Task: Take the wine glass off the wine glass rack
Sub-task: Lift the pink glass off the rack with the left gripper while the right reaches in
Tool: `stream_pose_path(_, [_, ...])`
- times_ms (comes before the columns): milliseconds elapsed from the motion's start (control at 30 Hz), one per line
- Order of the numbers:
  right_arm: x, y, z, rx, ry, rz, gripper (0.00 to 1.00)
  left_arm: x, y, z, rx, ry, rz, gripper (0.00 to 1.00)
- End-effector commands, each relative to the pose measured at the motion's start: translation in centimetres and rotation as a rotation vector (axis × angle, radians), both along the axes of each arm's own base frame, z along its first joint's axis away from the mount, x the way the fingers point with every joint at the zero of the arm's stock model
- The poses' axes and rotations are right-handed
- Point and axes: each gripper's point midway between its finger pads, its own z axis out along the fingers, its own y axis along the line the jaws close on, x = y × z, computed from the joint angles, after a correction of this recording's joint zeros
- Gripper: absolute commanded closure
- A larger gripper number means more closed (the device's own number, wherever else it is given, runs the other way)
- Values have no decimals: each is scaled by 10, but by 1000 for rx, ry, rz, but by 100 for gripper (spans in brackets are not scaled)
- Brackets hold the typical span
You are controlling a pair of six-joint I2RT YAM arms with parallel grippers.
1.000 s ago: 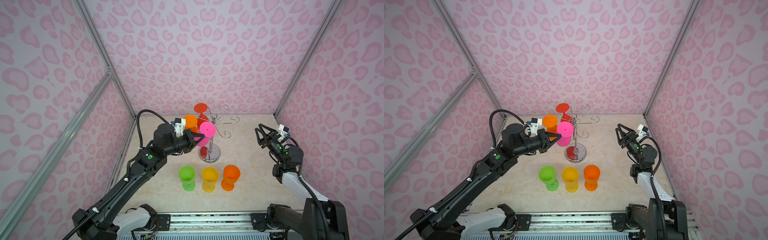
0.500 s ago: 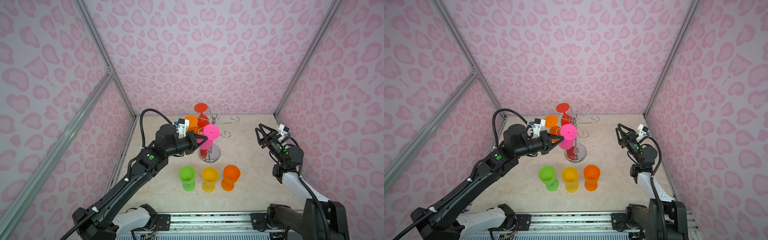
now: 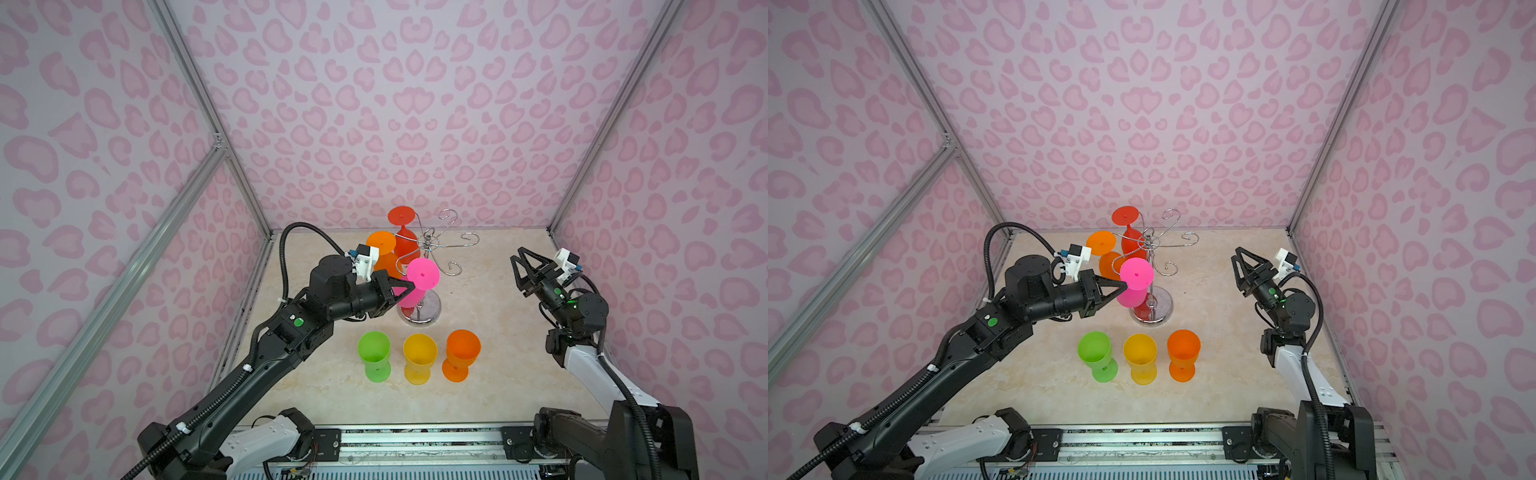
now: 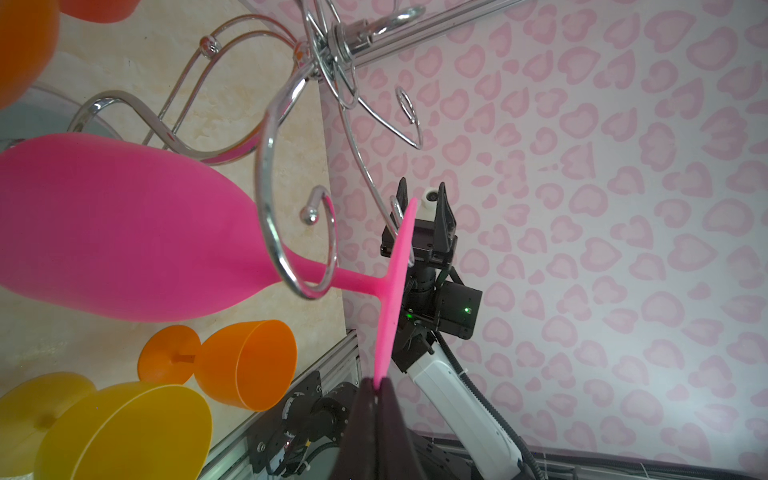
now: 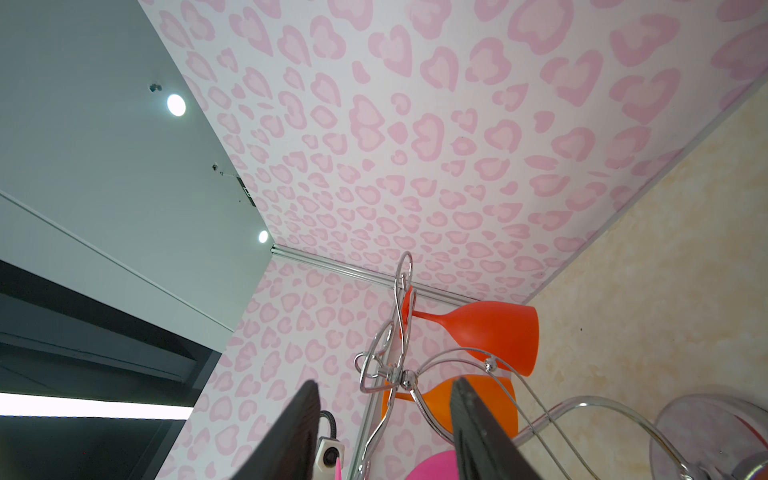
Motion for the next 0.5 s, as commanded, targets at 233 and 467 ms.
stream_pose_path(233, [-23, 13, -6, -144, 27, 32, 49, -16, 5, 15, -22, -45, -10, 98])
stream_pose_path(467, [-50, 21, -9, -295, 55, 32, 49, -29, 5, 27, -52, -63, -33, 98])
